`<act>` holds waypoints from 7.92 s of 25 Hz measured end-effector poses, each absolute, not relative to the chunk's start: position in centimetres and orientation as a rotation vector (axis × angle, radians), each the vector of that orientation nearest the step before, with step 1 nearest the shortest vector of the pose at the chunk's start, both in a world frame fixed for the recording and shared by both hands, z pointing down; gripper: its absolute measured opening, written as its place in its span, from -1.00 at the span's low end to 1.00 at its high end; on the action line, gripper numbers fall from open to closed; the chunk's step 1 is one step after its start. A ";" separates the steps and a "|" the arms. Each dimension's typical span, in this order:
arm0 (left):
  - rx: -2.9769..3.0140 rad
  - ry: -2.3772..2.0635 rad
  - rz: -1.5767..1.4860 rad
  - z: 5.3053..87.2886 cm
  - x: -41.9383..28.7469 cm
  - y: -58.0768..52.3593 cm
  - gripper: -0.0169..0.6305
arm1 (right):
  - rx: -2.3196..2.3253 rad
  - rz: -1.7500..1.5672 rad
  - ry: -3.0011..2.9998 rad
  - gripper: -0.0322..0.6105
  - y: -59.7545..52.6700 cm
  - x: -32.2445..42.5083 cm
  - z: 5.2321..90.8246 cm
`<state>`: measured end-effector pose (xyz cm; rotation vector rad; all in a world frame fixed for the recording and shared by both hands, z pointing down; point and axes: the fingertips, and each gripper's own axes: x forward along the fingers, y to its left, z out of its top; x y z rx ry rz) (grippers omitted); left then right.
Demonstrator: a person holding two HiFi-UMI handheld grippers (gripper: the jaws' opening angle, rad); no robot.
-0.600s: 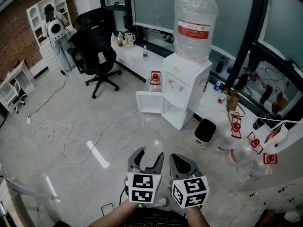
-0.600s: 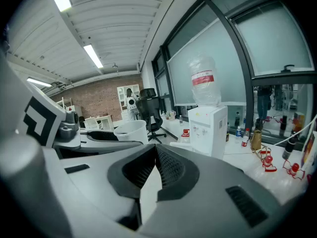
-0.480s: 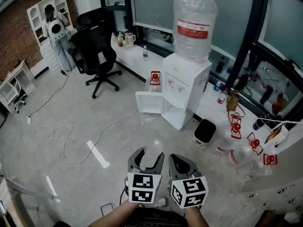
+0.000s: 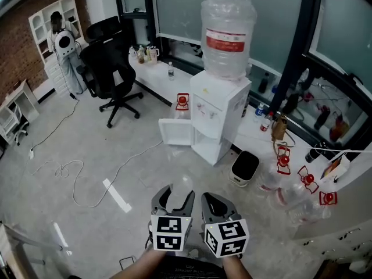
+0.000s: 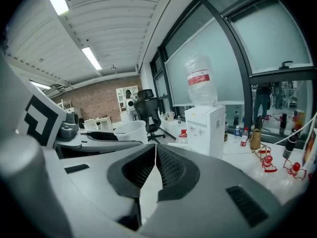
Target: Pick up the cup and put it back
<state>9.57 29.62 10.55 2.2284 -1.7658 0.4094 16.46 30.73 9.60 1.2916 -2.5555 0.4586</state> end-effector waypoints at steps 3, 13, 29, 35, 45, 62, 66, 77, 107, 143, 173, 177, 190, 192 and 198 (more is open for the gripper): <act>2.232 -1.765 0.410 10.8 9.4 28.6 -0.14 | 1.290 0.456 -2.557 -0.83 29.8 16.2 9.7; 2.250 -1.736 0.425 11.6 7.5 21.6 -0.14 | 1.326 0.484 -2.532 -0.83 23.3 14.7 10.9; 2.351 -1.551 0.475 12.8 0.7 7.1 -0.14 | 1.480 0.531 -2.403 -0.83 9.2 7.7 11.2; 2.368 -1.476 0.471 14.0 -2.8 3.4 -0.14 | 1.522 0.544 -2.347 -0.83 5.3 4.3 11.7; 2.368 -1.384 0.448 18.1 -6.0 -0.5 -0.14 | 1.565 0.534 -2.260 -0.83 1.4 1.4 13.6; 2.386 -1.301 0.426 32.2 -0.6 -9.0 -0.14 | 1.488 0.507 -2.227 -0.83 -8.4 5.1 26.6; 2.373 -1.318 0.415 36.9 0.9 -12.3 -0.14 | 1.462 0.480 -2.245 -0.83 -12.0 6.7 31.0; 2.387 -1.352 0.409 49.5 2.8 -19.3 -0.14 | 1.336 0.404 -2.286 -0.83 -19.0 7.6 42.5; 2.613 -1.145 0.343 75.6 11.1 -31.4 -0.14 | 1.424 0.354 -2.273 -0.83 -25.7 13.1 65.5; 2.695 -1.220 0.494 90.7 18.0 -39.0 -0.14 | 1.537 0.296 -2.194 -0.83 -27.9 15.0 73.7; 2.709 -1.161 0.441 87.8 14.6 -35.8 -0.07 | 1.516 0.333 -2.239 -0.83 -28.6 12.6 73.3; 2.719 -1.183 0.429 85.8 12.4 -35.0 -0.29 | 1.492 0.320 -2.262 -0.83 -28.8 11.3 73.0; 2.720 -1.342 0.329 77.6 4.7 -33.9 -0.56 | 1.352 0.288 -2.365 -0.83 -30.2 6.1 71.7; 2.693 -1.387 0.327 76.6 3.1 -34.0 -0.61 | 1.304 0.282 -2.377 -0.83 -30.5 4.9 71.1; 2.580 -1.486 0.316 72.0 -0.9 -33.0 -0.71 | 1.176 0.320 -2.388 -0.83 -30.0 2.0 67.5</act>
